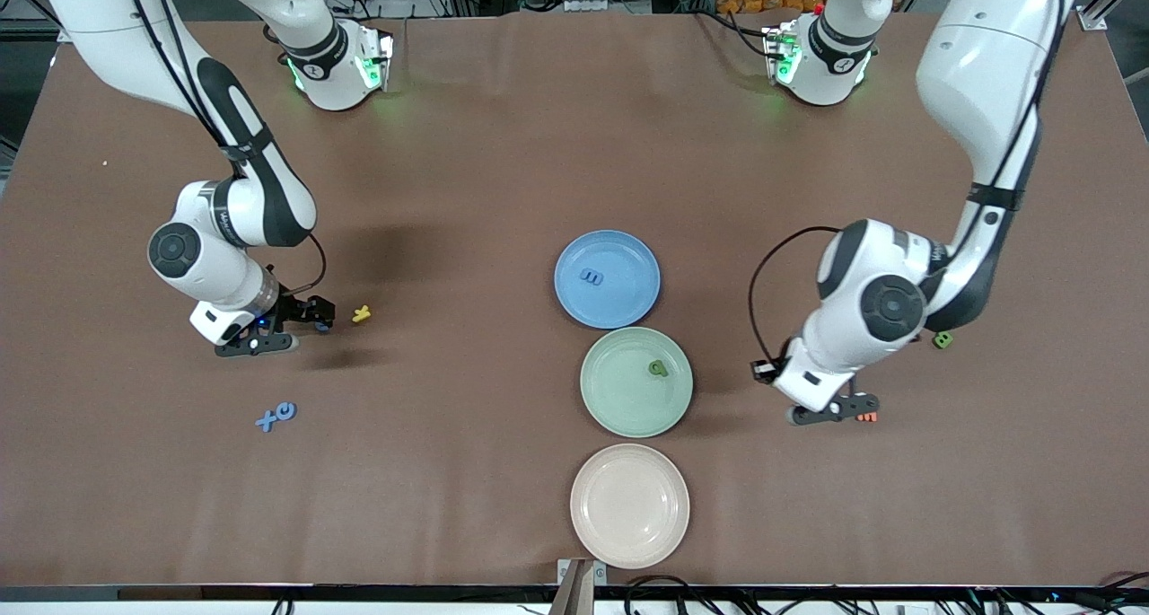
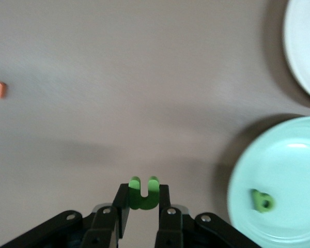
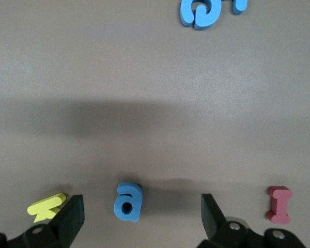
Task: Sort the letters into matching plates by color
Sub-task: 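Carry the green u to the green plate while the right gripper reaches blue a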
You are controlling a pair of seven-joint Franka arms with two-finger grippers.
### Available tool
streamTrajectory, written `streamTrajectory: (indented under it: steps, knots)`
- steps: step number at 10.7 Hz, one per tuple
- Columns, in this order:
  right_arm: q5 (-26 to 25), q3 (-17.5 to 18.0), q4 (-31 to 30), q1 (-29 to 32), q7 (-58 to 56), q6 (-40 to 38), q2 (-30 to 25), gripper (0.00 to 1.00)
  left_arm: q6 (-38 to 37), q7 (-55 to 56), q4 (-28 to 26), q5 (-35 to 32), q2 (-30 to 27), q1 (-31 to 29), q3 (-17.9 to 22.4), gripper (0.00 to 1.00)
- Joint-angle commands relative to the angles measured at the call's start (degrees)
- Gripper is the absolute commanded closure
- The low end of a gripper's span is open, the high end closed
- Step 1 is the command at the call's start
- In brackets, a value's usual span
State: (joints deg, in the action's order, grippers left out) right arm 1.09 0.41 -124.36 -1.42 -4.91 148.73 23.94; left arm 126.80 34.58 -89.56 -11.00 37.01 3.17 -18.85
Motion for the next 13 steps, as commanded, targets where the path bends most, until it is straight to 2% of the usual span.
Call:
streamTrajectory:
  steps: [1, 4, 6, 7, 8, 9, 10, 11, 12, 13]
  knots:
    - [-0.04, 0.91, -2.99, 0.72, 2.62, 1.65, -1.45, 0.00, -1.21, 11.17, 4.72, -0.77, 3.32, 6.38, 0.75, 1.00]
    - [-0.04, 0.91, -4.30, 0.19, 2.62, 4.89, -0.13, 0.00, -0.95, 18.22, 6.50, -0.60, 5.17, 11.14, 0.75, 1.00]
    - [-0.04, 0.82, -4.84, 0.02, 2.62, 5.61, 0.14, 0.00, -0.68, 21.91, 9.30, -0.77, 9.03, 14.13, 1.10, 1.00]
    - [-0.04, 0.91, -4.84, -0.07, 2.62, 5.61, 0.49, 0.03, -0.68, 22.80, 9.49, -0.77, 9.66, 15.97, 2.41, 1.00]
    - [-0.04, 0.82, -4.84, -0.51, 2.62, 5.70, 0.58, 0.10, -0.33, 23.07, 9.49, -0.69, 9.84, 17.90, 4.42, 0.98]
    - [-0.12, 0.82, -4.93, -0.51, 2.62, 5.70, 1.01, 0.18, 0.54, 23.16, 9.49, -0.60, 10.27, 19.14, 5.66, 0.92]
    - [-0.12, 0.82, -4.93, -0.69, 2.62, 5.61, 1.02, 0.28, 1.16, 23.16, 9.49, -0.60, 10.37, 19.33, 5.84, 0.78]
    - [-0.21, 0.82, -4.84, -0.69, 2.62, 5.61, 1.10, 0.34, 1.34, 23.07, 9.58, -0.60, 10.37, 19.24, 5.93, 0.48]
    - [-0.21, 0.82, -4.66, -0.69, 2.62, 5.70, 1.37, 0.35, 2.12, 22.90, 9.75, -0.69, 10.37, 19.33, 5.93, 0.12]
    - [-0.21, 0.82, -4.58, -0.69, 2.62, 5.70, 1.54, 0.38, 2.13, 22.72, 9.75, -0.95, 10.19, 19.24, 6.11, 0.00]
